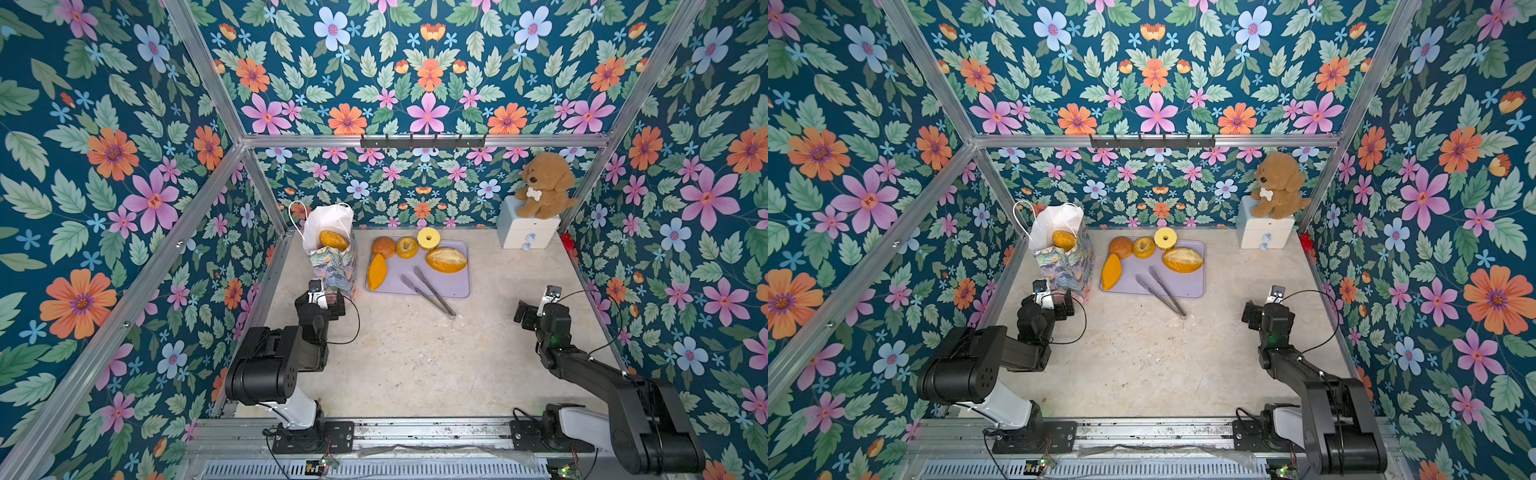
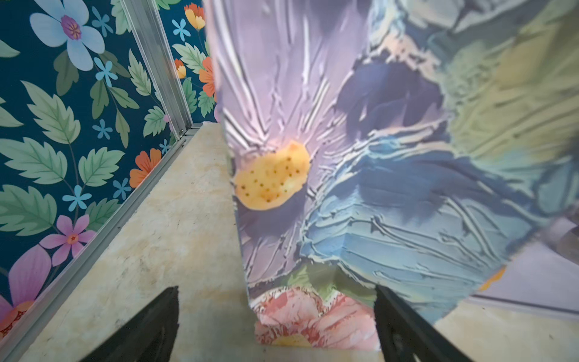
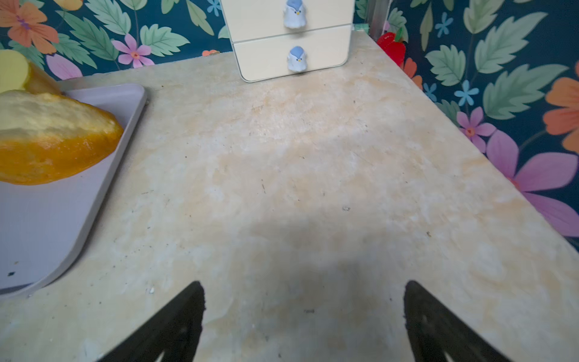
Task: Pack bread into a paper bag
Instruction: Reset both arms
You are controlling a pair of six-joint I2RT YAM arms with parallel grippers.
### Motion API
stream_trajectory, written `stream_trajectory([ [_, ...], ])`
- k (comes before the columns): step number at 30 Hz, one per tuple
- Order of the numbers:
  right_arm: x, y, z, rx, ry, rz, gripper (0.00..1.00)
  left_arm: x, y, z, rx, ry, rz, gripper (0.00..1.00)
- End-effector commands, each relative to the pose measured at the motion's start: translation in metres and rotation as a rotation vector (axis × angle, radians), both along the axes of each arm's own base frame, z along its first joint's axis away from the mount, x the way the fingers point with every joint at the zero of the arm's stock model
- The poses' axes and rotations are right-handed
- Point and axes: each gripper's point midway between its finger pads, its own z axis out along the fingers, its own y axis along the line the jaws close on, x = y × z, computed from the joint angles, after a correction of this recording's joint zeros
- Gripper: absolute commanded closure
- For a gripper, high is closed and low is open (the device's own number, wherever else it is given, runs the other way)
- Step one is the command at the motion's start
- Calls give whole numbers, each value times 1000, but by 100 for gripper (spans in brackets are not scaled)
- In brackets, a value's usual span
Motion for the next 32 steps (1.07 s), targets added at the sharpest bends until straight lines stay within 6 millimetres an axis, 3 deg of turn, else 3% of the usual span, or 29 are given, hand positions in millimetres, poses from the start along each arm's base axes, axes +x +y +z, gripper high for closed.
stream_trajectory([
  [1,24,2,21,-16,-135,28,0,1,7,2,-15,-2,37,1],
  [3,27,-4,10,41,-141,35,0,2,7,4,-14,-12,41,1],
  [15,26,-4,9,49,-143,49,1,-8,1,8,5,-50,15,1],
  [20,27,-4,10,49,-145,48,0,1,9,3,-10,-10,60,1],
  [32,26,-5,9,46,-144,42,0,1,8,3,-10,-10,60,1],
])
